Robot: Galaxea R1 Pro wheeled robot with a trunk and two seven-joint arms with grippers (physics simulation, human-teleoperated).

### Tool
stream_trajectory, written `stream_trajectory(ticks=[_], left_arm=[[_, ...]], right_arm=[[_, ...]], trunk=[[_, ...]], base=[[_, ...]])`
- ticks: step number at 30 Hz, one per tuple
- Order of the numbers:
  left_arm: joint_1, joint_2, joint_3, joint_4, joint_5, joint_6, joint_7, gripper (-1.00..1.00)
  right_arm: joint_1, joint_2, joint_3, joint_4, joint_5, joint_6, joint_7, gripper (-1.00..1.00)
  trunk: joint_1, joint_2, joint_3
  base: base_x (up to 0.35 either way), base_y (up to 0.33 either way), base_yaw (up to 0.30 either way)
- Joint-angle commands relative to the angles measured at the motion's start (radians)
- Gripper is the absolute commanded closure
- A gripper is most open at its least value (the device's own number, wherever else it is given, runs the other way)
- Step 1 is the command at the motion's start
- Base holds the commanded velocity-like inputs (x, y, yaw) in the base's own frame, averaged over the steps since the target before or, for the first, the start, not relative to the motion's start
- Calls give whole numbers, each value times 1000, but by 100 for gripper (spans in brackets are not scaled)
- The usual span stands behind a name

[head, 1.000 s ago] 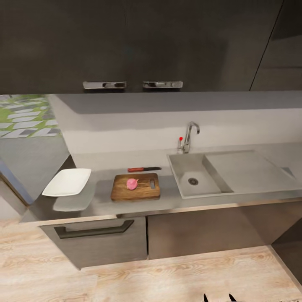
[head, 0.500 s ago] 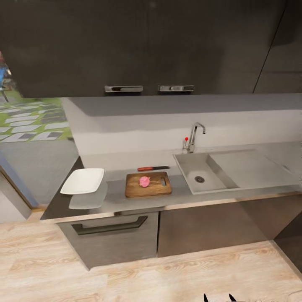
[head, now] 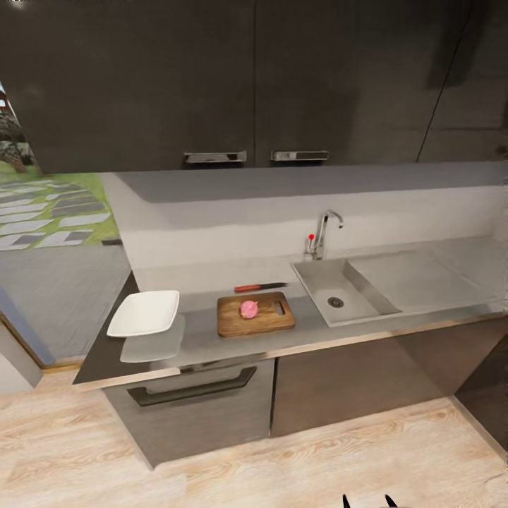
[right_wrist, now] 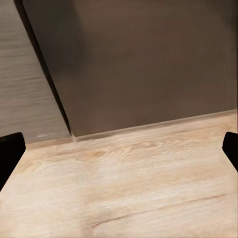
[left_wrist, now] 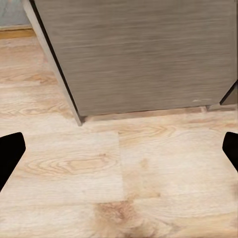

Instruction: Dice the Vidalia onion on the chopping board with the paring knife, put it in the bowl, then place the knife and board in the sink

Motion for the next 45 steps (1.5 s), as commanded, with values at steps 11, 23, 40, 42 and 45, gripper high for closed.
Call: stream_trajectory(ticks=[11,23,40,42,45], left_arm=[[0,0,-2,-1,5,-1,2,-100],[0,0,-2,0,4,0,1,-100],[0,-1,-2,35,1,-1,0,-100],[0,-1,-2,36,1,-1,-1,-100],[0,-1,-2,37,1,-1,-1,-100]], right_arm=[[0,-1,5,1,-6,-3,-7,-100],[0,-1,5,1,-6,-1,-9,-100],[-189,-6,-24,-443,-3,414,-418,-100],[-236,-6,-28,-449,-3,458,-421,-100],[-303,-6,-31,-452,-3,529,-428,-100]], trunk=[[1,-2,16],[1,-2,20],[1,-2,20],[1,-2,20],[1,-2,20]], base=[[0,3,-129],[42,240,-25],[10,27,0],[0,0,0],[0,0,0]])
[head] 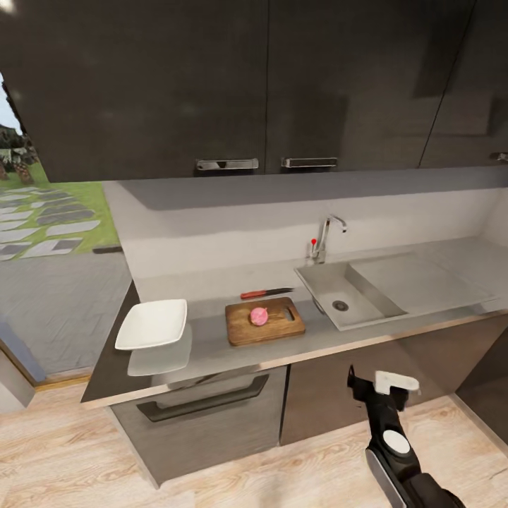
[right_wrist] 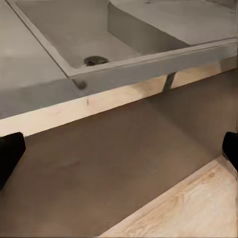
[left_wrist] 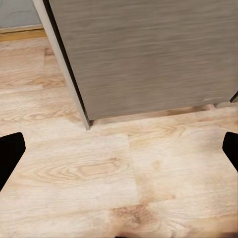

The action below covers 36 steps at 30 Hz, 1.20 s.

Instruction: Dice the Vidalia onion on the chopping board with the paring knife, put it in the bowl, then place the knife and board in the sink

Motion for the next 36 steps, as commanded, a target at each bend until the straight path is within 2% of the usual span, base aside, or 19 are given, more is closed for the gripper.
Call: stream_trajectory(ticks=[1,7,8,9,13,15,17,18,19,20,21,22,23,26,27,28,36], left_arm=[[0,0,-2,-1,5,-1,2,-100],[0,0,-2,-2,5,-1,2,-100],[0,0,-2,-2,5,-1,1,-100],[0,0,-2,-3,5,-1,1,-100],[0,0,-3,-3,5,-2,2,-100],[0,0,-3,-3,5,-2,2,-100],[0,0,-3,-2,5,-1,1,-100],[0,0,-3,-2,5,-1,1,-100],[0,0,-3,-4,5,-2,2,-100],[0,0,-3,-4,5,-2,1,-100],[0,0,-3,-5,5,-2,1,-100],[0,0,-3,-5,5,-2,1,-100],[0,0,-3,-5,5,-2,1,-100],[0,0,-3,-4,5,-2,1,-100],[0,0,-3,-4,5,-2,1,-100],[0,0,-3,-4,5,-2,1,-100],[0,0,-3,-3,5,-1,0,-100]], right_arm=[[-20,-1,3,-2,-5,25,-11,-100],[-159,0,0,-3,-5,132,-57,-100],[-188,0,0,-3,-5,149,-69,-100],[-269,0,0,-3,-5,208,-98,-100],[-373,3,0,2,-6,284,-110,-100],[-421,13,0,12,-7,313,-111,-100],[-491,46,0,55,-7,349,-112,-100],[-551,83,0,111,-6,365,-112,-100],[-673,150,0,258,-4,373,-113,-100],[-699,162,0,291,-4,373,-113,-100],[-778,200,0,398,-4,371,-113,-100],[-824,224,0,465,-5,367,-113,-100],[-843,235,0,495,-5,363,-113,-100],[-912,297,0,607,-5,328,-113,-100],[-927,338,0,635,-5,311,-120,-100],[-929,346,0,638,-5,309,-125,-100],[-937,346,1,646,-14,297,-247,-100]], trunk=[[1,-2,-2],[1,-2,-2],[1,-2,-2],[1,-2,-2],[1,-2,-2],[1,-2,-2],[1,-2,-2],[1,-2,-2],[1,-2,-2],[1,-2,-2],[1,-2,-2],[1,-2,-2],[1,-2,-2],[1,-2,-2],[1,-2,-2],[1,-2,-2],[1,-2,-2]], base=[[0,0,0],[0,0,0],[0,0,0],[0,0,0],[0,0,0],[0,0,0],[0,0,0],[0,0,0],[0,0,0],[0,0,0],[0,0,0],[0,0,0],[0,0,0],[0,0,0],[0,0,0],[0,0,0],[11,17,0]])
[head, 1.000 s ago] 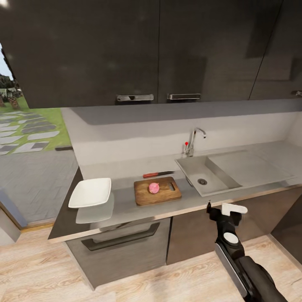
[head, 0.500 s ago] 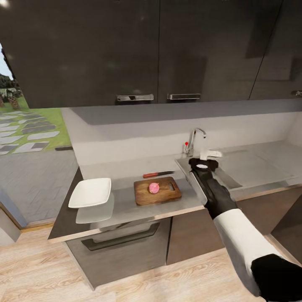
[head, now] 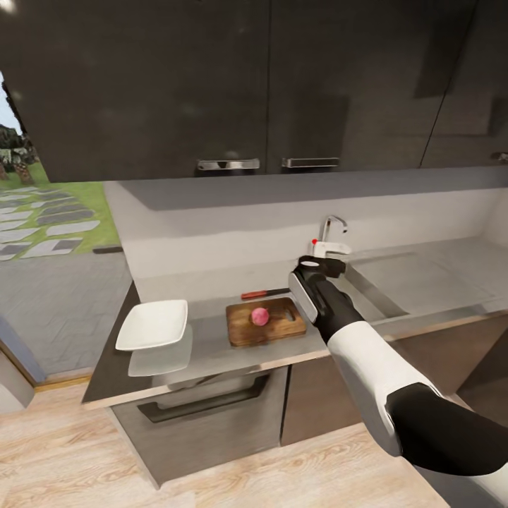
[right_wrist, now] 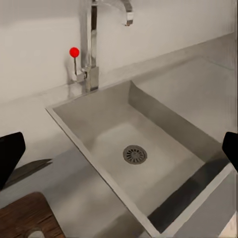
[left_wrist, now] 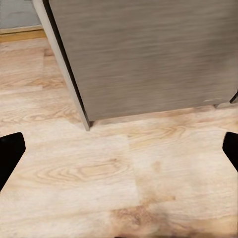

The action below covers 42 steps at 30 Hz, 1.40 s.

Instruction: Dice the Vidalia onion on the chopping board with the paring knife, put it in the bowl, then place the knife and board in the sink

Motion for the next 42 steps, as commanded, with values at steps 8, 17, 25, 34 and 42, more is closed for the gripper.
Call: stream_trajectory(ticks=[8,17,25,34,42], left_arm=[[0,1,-2,0,6,-1,2,-100],[0,0,-2,1,7,-1,2,-100],[0,-1,-2,1,7,-1,3,-100],[0,-2,-3,-4,5,-1,3,-100],[0,-4,-4,-1,5,-1,3,-100]], right_arm=[[0,0,2,3,-59,-2,-23,-100],[0,0,3,8,-177,-6,-23,-100],[0,0,4,12,-183,-7,-23,-100],[0,0,1,26,-183,-7,-24,-100],[0,0,-78,91,-183,-31,-42,-100]], trunk=[[1,-2,-2],[1,-2,-2],[1,-2,-2],[1,-2,-2],[1,-2,-2]], base=[[160,208,1],[197,254,200],[177,202,285],[10,10,87],[0,0,2]])
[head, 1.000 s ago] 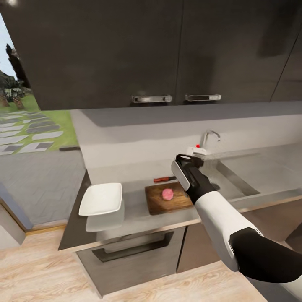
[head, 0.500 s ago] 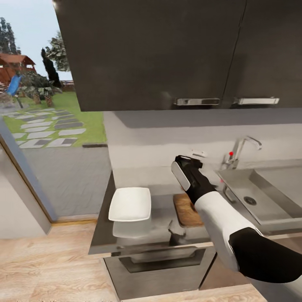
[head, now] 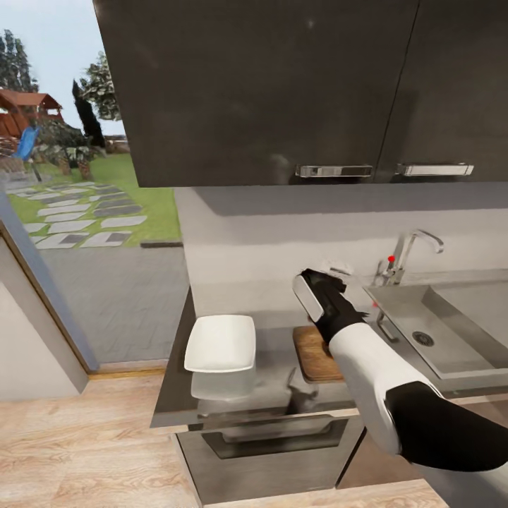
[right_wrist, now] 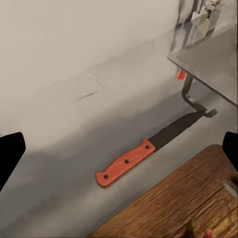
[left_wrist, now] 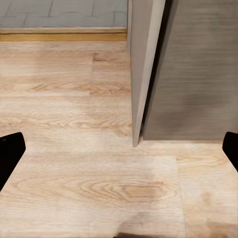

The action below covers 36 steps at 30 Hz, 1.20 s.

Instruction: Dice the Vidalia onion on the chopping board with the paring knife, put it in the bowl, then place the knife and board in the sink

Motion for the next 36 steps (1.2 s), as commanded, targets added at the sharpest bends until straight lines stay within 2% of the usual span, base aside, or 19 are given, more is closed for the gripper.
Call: stream_trajectory(ticks=[1,6,20,24,27,28,30,36], left_arm=[[0,0,-2,-1,5,-1,2,-100],[0,0,-2,-2,5,-1,2,-100],[0,0,-1,-1,5,0,3,-100],[0,0,-2,-1,5,0,3,-100],[0,0,-2,0,5,0,3,-100],[0,0,-2,0,5,0,3,-100],[0,0,-2,-1,5,-1,3,-100],[0,0,-2,-3,5,-1,3,-100]], right_arm=[[-1,0,-4,7,-3,0,-7,-100],[-1,0,-27,36,-4,-38,-16,-100],[-1,0,-32,46,-6,-43,-33,-100],[-1,0,-34,65,-7,-43,-46,-100],[-1,0,-48,95,-18,-44,-49,-100],[-1,0,-77,115,-42,-45,-50,-100],[-1,0,-101,138,-62,-45,-52,-100],[-1,0,-111,183,-71,-46,-52,-100]], trunk=[[1,-2,-2],[1,-2,-2],[1,-2,-2],[1,-2,-2],[1,-2,-2],[1,-2,-2],[1,-2,-2],[1,-2,-2]], base=[[0,0,0],[114,0,0],[315,20,0],[124,5,0],[27,1,0],[6,0,0],[3,0,0],[0,0,0]])
